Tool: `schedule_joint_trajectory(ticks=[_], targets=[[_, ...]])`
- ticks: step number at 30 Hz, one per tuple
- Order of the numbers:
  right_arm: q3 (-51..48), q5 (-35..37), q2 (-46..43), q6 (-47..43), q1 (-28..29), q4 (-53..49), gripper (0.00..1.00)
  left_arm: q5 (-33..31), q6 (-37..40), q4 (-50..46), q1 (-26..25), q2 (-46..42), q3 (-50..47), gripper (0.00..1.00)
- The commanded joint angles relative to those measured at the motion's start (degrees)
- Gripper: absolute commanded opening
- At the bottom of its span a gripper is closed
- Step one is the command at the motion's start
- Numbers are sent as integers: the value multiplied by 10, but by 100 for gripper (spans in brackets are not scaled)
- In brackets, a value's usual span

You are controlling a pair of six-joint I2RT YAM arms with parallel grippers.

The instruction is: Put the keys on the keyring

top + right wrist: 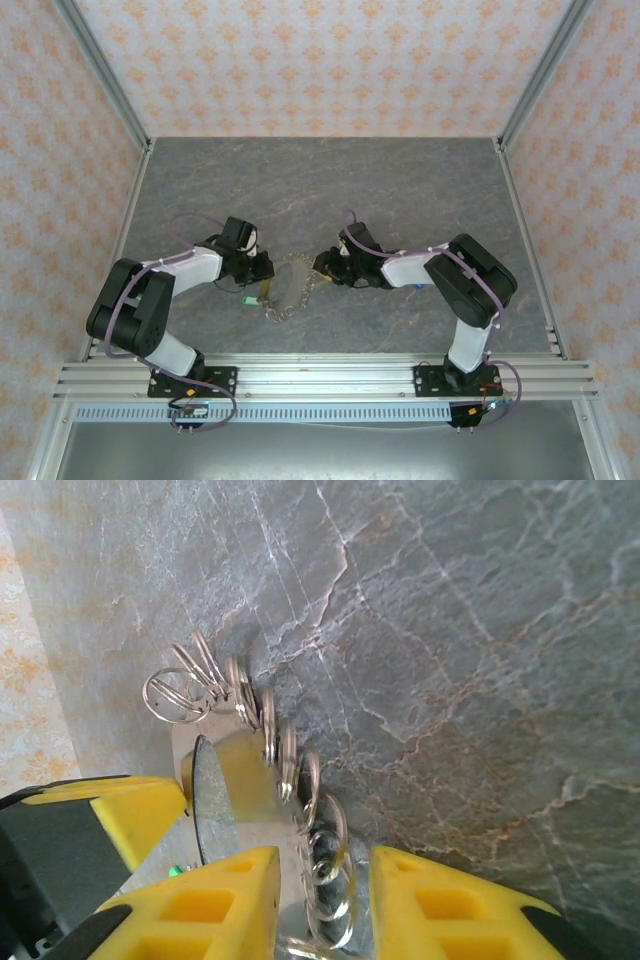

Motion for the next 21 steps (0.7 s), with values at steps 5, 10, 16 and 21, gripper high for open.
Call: schedule_joint_trajectory(ticks=[5,10,16,21], targets=[[1,12,31,18,4,76,28,33,8,27,2,33,-14,8],[-4,1,40,30,4,115,26,34,2,35,2,32,-16,7],[-15,29,33,23,3,102,14,36,1,34,2,25,-12,8],[-29,46,11,19,-1,102,4,27,-6,32,2,3,-11,10]])
